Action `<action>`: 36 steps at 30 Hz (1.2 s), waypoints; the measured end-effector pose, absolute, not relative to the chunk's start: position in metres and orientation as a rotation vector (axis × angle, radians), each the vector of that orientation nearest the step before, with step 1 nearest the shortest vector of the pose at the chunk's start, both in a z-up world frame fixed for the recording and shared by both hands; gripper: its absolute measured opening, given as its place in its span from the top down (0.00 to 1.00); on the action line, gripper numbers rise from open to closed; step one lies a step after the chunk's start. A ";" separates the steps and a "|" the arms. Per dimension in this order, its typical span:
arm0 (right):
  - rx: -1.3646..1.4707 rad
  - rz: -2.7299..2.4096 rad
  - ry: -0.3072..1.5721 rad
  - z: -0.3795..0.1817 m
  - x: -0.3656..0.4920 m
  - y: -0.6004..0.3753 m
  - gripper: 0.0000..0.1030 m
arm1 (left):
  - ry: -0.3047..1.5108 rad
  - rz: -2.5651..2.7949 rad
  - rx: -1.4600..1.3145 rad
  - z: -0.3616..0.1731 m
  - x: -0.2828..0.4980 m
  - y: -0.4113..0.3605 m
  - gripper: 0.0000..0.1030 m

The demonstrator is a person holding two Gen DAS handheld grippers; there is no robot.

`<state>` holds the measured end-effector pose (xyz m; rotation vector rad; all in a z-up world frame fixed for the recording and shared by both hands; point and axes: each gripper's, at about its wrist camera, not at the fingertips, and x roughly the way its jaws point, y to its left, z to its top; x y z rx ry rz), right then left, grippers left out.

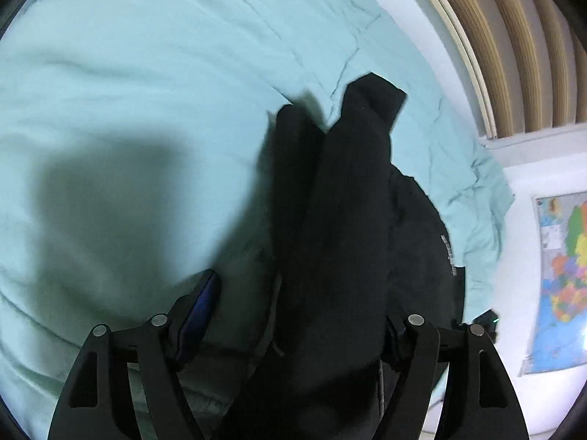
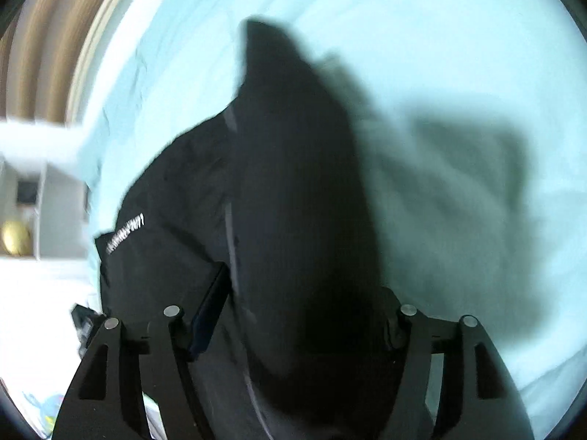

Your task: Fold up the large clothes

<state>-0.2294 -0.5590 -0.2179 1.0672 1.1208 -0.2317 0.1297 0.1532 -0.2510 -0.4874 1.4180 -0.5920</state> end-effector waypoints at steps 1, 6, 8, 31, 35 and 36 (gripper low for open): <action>1.053 -0.260 1.112 -0.210 -0.242 -0.565 0.29 | 1.425 -0.594 -0.470 -0.245 0.130 0.156 0.25; 0.909 -0.404 1.131 -0.161 -0.276 -0.573 0.26 | 1.275 -0.563 -0.347 -0.169 0.125 0.181 0.25; 0.783 -0.424 1.112 -0.125 -0.282 -0.559 0.26 | 1.203 -0.580 -0.301 -0.135 0.118 0.181 0.25; 0.440 -0.479 1.377 -0.151 -0.224 -0.392 0.24 | 1.261 -0.603 0.226 -0.175 0.051 0.043 0.28; 0.478 -0.453 1.295 -0.103 -0.240 -0.374 0.25 | 1.157 -0.620 0.215 -0.122 0.035 0.047 0.28; 0.459 -0.459 1.270 -0.085 -0.244 -0.368 0.24 | 1.134 -0.617 0.207 -0.108 0.033 0.048 0.28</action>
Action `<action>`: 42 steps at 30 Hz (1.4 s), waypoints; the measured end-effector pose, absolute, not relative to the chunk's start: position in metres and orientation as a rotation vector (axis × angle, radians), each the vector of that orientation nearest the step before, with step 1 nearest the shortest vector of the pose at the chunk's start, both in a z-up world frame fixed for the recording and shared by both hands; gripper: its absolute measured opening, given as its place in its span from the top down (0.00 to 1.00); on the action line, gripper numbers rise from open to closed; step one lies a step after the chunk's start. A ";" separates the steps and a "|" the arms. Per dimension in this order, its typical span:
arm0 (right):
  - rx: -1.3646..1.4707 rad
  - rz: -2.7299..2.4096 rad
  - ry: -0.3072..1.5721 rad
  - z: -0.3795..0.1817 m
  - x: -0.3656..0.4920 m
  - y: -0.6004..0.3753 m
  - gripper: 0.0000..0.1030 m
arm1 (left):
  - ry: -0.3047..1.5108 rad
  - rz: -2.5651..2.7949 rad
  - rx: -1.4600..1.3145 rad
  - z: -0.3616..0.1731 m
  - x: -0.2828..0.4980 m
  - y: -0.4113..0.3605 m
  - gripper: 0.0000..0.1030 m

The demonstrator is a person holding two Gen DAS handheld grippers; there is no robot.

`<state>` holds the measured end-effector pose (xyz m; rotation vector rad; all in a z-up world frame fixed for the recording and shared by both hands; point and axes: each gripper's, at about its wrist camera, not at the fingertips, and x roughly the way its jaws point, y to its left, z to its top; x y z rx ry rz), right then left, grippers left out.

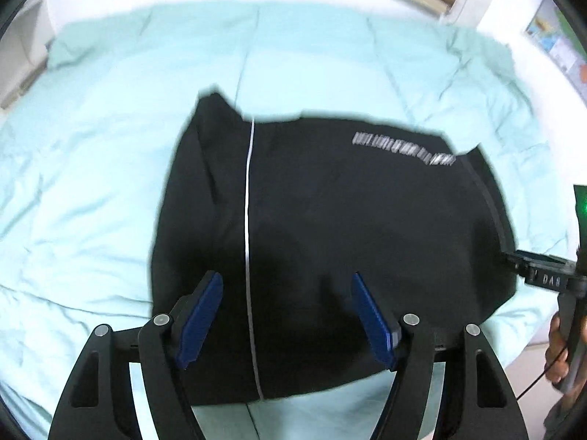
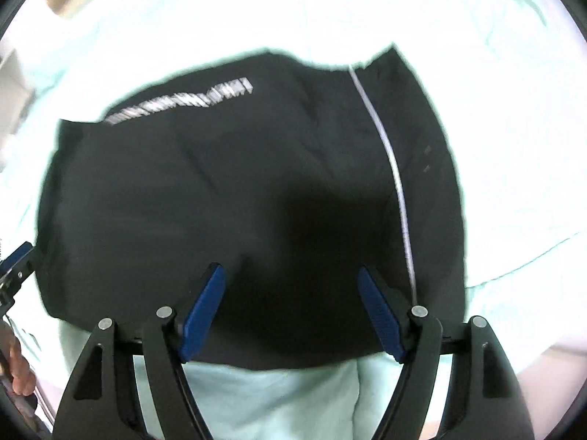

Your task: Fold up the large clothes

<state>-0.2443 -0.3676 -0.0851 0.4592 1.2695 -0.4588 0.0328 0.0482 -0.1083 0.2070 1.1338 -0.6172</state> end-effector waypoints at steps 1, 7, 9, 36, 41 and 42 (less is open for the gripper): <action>0.440 -0.464 1.249 -0.069 -0.247 -0.362 0.24 | 1.115 -0.616 0.201 -0.097 0.031 0.050 0.28; 0.300 -0.502 1.126 0.025 -0.255 -0.343 0.24 | 0.950 -0.585 0.162 -0.017 0.009 0.063 0.28; 0.288 -0.515 1.104 0.046 -0.255 -0.340 0.24 | 0.910 -0.583 0.145 0.005 -0.001 0.066 0.28; 0.249 -0.574 1.016 0.101 -0.222 -0.291 0.17 | 0.790 -0.456 0.228 0.079 0.001 0.087 0.28; 0.256 -0.568 1.052 0.089 -0.218 -0.294 0.17 | 0.807 -0.446 0.259 0.069 0.003 0.081 0.28; 0.259 -0.569 1.061 0.086 -0.218 -0.293 0.17 | 0.810 -0.440 0.269 0.067 0.003 0.080 0.28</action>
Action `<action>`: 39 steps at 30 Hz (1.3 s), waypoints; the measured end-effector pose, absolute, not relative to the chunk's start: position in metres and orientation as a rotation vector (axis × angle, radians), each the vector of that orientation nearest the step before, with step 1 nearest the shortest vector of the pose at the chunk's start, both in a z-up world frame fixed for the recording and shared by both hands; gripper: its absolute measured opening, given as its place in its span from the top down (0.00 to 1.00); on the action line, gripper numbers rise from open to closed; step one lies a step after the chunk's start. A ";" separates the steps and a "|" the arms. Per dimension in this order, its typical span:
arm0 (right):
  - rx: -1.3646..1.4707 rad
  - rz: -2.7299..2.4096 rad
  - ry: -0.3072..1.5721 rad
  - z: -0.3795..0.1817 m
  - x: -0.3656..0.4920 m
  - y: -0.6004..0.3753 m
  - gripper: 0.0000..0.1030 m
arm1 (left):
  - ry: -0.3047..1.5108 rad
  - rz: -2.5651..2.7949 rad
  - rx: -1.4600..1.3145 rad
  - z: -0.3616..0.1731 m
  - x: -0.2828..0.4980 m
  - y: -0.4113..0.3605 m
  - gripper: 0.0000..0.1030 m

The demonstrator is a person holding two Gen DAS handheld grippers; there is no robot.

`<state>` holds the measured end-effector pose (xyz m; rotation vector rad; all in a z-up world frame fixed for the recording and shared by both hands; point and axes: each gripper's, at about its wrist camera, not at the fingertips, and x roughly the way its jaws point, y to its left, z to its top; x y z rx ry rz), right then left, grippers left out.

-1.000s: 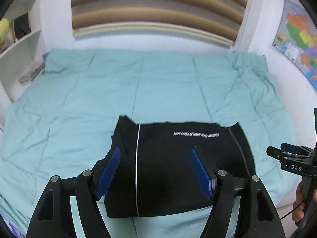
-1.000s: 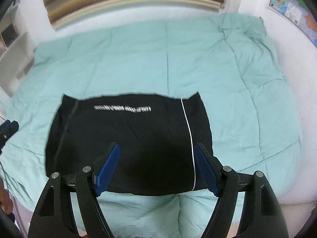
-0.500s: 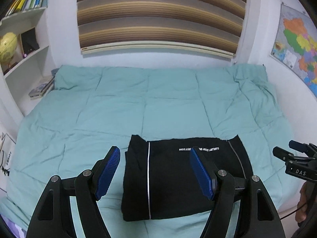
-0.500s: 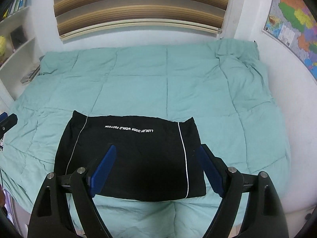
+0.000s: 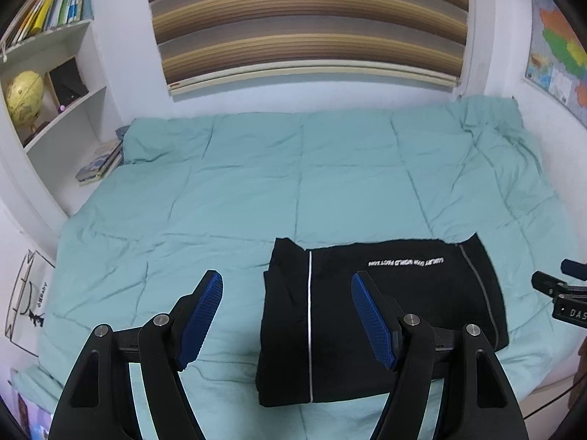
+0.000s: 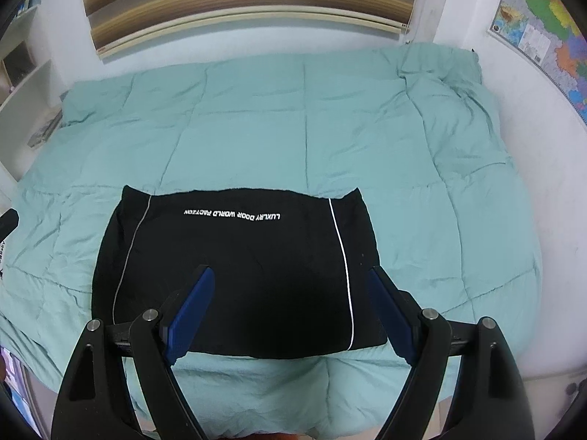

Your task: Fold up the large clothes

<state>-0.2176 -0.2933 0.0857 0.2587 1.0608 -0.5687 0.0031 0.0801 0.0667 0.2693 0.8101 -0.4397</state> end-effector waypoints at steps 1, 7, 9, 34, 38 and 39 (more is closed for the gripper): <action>0.263 -0.570 1.070 0.083 -0.217 -0.293 0.17 | 0.814 -0.437 0.276 0.064 0.003 0.079 0.28; 0.287 -0.579 1.115 0.066 -0.221 -0.292 0.17 | 0.836 -0.437 0.314 0.051 0.002 0.071 0.28; 0.299 -0.578 1.130 0.060 -0.223 -0.292 0.17 | 0.841 -0.434 0.325 0.047 0.001 0.070 0.28; 0.311 -0.586 1.205 0.032 -0.238 -0.266 0.17 | 0.879 -0.468 0.377 0.027 -0.016 0.073 0.28; 0.308 -0.589 1.211 0.030 -0.237 -0.262 0.17 | 0.879 -0.469 0.378 0.026 -0.017 0.074 0.28; 0.307 -0.587 1.213 0.030 -0.236 -0.262 0.17 | 0.880 -0.469 0.380 0.026 -0.017 0.074 0.28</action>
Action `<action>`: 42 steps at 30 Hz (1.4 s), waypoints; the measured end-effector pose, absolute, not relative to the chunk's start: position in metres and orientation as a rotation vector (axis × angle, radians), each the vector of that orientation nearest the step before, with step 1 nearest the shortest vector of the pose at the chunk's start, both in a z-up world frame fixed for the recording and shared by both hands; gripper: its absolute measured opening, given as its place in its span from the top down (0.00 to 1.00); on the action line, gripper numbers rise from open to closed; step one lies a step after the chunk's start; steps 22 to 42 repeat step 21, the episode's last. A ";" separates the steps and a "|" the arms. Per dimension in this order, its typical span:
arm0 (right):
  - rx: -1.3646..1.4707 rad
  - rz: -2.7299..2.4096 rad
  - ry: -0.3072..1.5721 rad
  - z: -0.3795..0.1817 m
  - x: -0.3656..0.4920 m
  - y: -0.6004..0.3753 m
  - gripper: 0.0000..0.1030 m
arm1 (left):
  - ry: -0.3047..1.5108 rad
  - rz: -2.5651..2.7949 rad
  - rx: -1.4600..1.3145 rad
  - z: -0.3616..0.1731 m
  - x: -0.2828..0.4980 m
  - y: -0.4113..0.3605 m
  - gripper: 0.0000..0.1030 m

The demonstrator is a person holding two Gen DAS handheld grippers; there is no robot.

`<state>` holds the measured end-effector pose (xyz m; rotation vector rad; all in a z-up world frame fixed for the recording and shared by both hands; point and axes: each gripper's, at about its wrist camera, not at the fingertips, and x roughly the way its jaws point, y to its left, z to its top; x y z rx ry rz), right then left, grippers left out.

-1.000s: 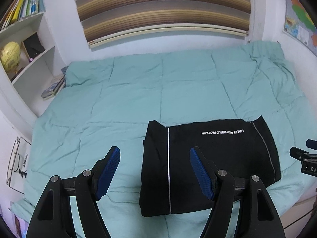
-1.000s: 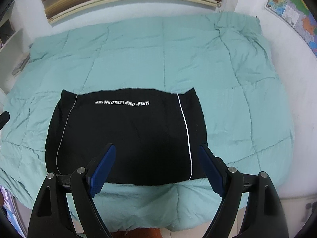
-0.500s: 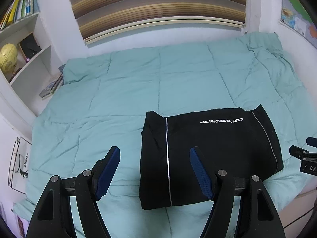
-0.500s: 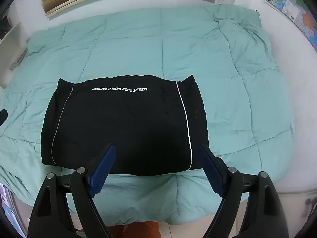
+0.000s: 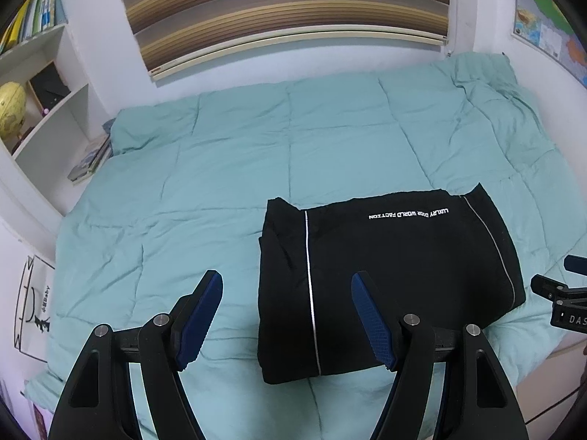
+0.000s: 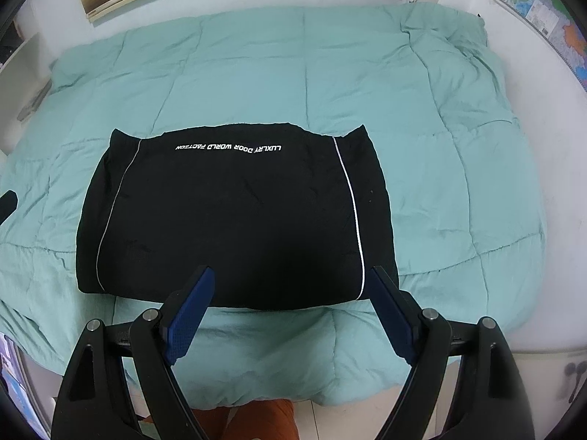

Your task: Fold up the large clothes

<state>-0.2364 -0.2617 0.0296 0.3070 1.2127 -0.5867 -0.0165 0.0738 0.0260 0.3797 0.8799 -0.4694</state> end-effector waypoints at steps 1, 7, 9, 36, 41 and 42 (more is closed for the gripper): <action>0.307 -0.586 1.214 0.029 -0.236 -0.261 0.17 | 0.879 -0.471 0.383 0.025 -0.017 0.074 0.28; 0.301 -0.583 1.231 0.025 -0.233 -0.255 0.17 | 0.870 -0.475 0.403 0.023 -0.009 0.074 0.28; 0.299 -0.584 1.236 0.023 -0.232 -0.254 0.17 | 0.867 -0.477 0.403 0.022 -0.007 0.073 0.28; 0.321 -0.577 1.245 0.018 -0.224 -0.253 0.17 | 0.808 -0.429 0.425 0.021 0.000 0.076 0.28; 0.321 -0.577 1.245 0.018 -0.224 -0.253 0.17 | 0.808 -0.429 0.425 0.021 0.000 0.076 0.28; 0.321 -0.577 1.245 0.018 -0.224 -0.253 0.17 | 0.808 -0.429 0.425 0.021 0.000 0.076 0.28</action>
